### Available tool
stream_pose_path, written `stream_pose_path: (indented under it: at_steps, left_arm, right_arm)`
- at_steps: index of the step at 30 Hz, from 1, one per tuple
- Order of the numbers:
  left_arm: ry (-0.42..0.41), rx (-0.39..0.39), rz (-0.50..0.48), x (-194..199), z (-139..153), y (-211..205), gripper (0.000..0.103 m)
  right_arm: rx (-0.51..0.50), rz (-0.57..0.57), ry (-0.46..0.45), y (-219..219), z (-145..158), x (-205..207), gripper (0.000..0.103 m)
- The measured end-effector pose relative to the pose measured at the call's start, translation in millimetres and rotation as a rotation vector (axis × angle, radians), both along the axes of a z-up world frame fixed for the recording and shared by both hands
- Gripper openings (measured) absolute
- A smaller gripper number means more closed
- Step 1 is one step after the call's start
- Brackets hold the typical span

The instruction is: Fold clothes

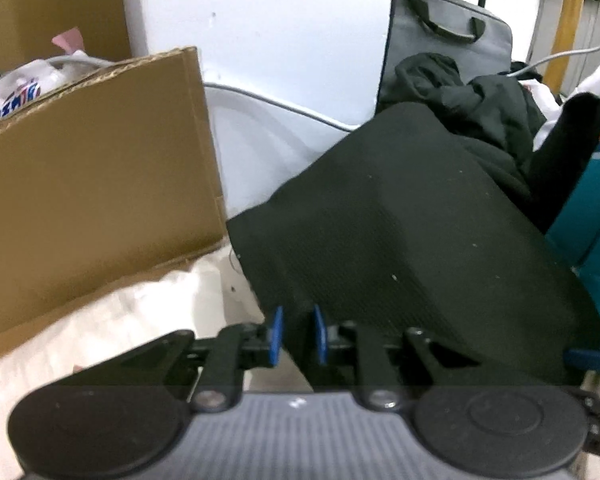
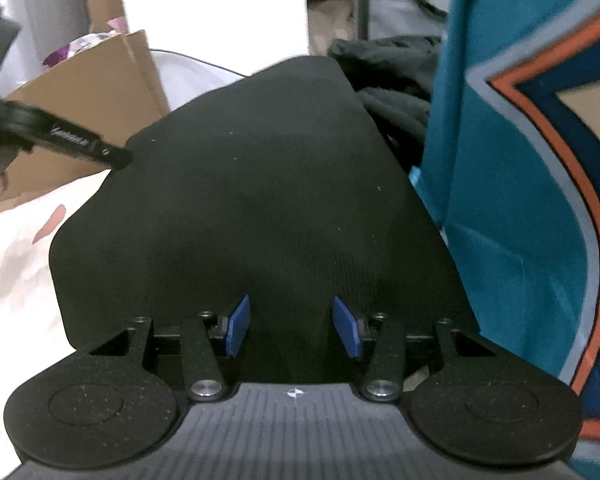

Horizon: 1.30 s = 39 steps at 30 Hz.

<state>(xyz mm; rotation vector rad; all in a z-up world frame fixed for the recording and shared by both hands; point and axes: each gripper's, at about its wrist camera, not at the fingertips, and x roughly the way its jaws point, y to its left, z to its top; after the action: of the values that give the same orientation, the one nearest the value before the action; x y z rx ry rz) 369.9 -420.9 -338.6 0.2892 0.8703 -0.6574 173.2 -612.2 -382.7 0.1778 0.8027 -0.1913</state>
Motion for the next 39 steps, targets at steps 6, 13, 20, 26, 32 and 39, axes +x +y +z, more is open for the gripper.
stream_pose_path:
  at_steps: [6, 13, 20, 26, 32, 39]
  left_arm:
    - [0.043, 0.012, 0.028, -9, 27, 14, 0.051]
    - [0.178, 0.071, 0.105, -19, 69, 33, 0.095]
    - [0.18, 0.099, 0.201, -35, 138, 59, 0.102]
    - [0.161, 0.121, 0.247, -51, 194, 77, 0.102]
    - [0.118, 0.114, 0.289, -75, 241, 97, 0.102]
    - [0.057, 0.127, 0.314, -112, 300, 132, 0.102]
  right_arm:
    - [-0.011, 0.042, 0.048, 2, 18, 10, 0.053]
    - [0.053, 0.007, 0.064, 2, 70, 20, 0.082]
    - [0.197, 0.013, 0.12, 7, 126, 39, 0.097]
    - [0.21, 0.07, 0.129, 28, 184, 42, 0.102]
    - [0.19, 0.077, 0.154, 46, 230, 44, 0.102]
    - [0.165, 0.107, 0.173, 69, 283, 32, 0.102]
